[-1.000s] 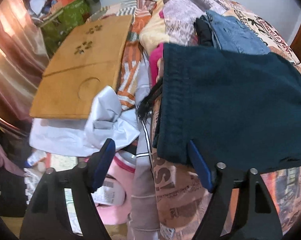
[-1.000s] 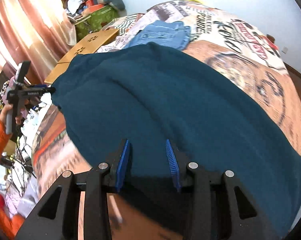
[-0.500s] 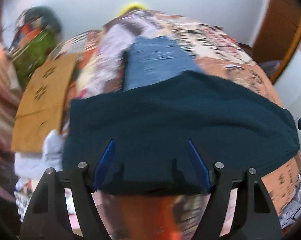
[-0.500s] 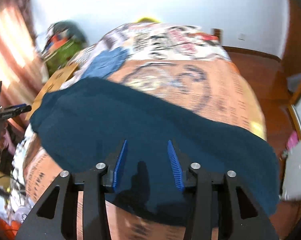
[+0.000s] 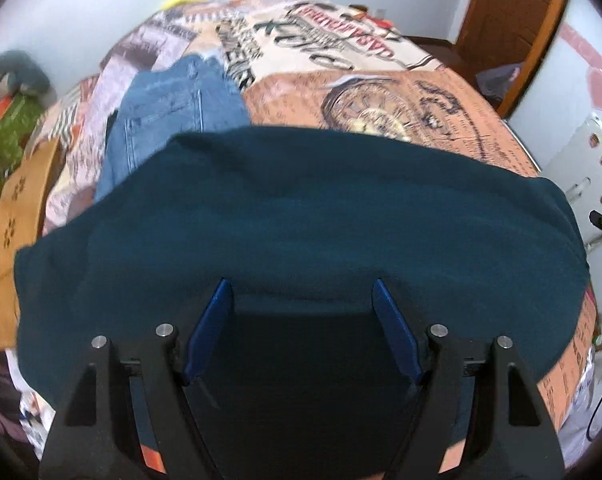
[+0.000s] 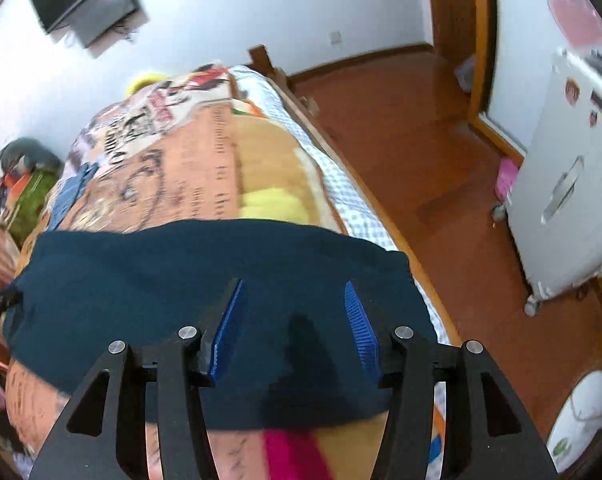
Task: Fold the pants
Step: 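Lower the folded pants onto the bed and open both tools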
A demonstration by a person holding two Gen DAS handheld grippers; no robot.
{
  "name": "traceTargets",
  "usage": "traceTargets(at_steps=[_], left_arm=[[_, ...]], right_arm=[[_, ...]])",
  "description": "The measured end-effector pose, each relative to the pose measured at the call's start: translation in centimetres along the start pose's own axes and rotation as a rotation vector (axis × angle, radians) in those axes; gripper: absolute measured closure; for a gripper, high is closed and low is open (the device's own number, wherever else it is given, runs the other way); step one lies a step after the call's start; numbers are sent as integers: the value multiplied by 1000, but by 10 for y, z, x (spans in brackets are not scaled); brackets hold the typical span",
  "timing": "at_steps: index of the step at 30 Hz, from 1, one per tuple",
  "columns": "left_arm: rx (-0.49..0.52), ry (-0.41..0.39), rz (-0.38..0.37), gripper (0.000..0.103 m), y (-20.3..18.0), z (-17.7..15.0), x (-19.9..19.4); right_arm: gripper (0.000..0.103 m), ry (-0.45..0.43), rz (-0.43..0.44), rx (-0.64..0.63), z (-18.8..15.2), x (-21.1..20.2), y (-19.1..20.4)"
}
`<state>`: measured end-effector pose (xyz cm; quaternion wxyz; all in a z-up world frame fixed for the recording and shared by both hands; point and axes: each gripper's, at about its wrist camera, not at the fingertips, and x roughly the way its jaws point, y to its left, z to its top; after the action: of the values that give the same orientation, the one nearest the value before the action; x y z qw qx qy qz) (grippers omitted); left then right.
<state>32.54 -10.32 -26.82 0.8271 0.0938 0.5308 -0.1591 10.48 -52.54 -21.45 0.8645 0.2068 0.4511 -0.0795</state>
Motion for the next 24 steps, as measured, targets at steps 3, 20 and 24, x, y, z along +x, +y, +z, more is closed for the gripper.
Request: traceTargets(at_steps=[3,20,24], left_arm=[[-37,-8,5,21,3,-5,4],[37,11,108,17,8,-35,-18],[65,-24,136,18,-2,-26,-34]], right_arm=[[55,3,11,19,9,18,-5],[77,27,-134,-3,3,43,-35],[72,-13,-83,67,-4,-2,-45]])
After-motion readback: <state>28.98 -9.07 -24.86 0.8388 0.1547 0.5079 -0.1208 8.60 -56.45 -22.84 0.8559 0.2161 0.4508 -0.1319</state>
